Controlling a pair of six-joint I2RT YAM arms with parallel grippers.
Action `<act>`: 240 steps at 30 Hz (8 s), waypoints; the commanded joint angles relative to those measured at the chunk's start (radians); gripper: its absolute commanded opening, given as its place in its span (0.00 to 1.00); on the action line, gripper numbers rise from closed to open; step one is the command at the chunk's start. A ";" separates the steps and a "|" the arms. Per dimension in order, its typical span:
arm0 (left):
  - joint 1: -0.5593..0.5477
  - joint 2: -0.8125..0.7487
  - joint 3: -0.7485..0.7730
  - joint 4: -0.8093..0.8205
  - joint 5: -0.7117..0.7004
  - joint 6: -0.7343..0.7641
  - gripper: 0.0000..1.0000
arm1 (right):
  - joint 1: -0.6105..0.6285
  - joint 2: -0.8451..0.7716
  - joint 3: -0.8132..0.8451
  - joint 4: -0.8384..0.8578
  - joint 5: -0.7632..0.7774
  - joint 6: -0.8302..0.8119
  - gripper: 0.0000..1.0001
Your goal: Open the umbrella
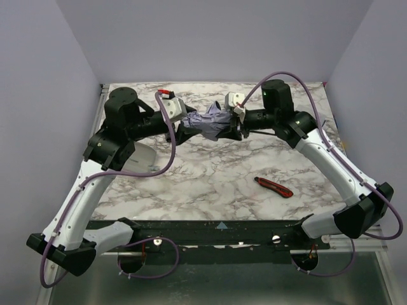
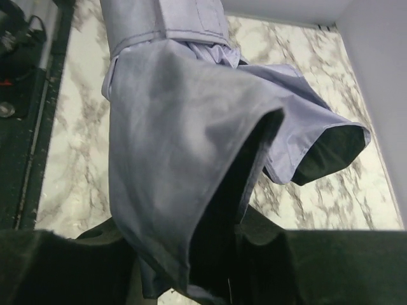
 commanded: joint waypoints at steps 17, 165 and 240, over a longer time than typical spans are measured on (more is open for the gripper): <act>-0.078 0.229 0.432 -0.465 -0.094 0.206 0.42 | 0.003 -0.004 0.076 -0.158 0.226 -0.247 0.00; -0.145 0.032 0.005 -0.221 -0.488 1.170 0.99 | -0.106 0.293 0.279 -0.255 -0.219 0.441 0.00; 0.182 0.056 -0.236 0.816 0.098 -0.695 0.00 | -0.124 0.136 0.230 0.964 0.146 1.319 0.94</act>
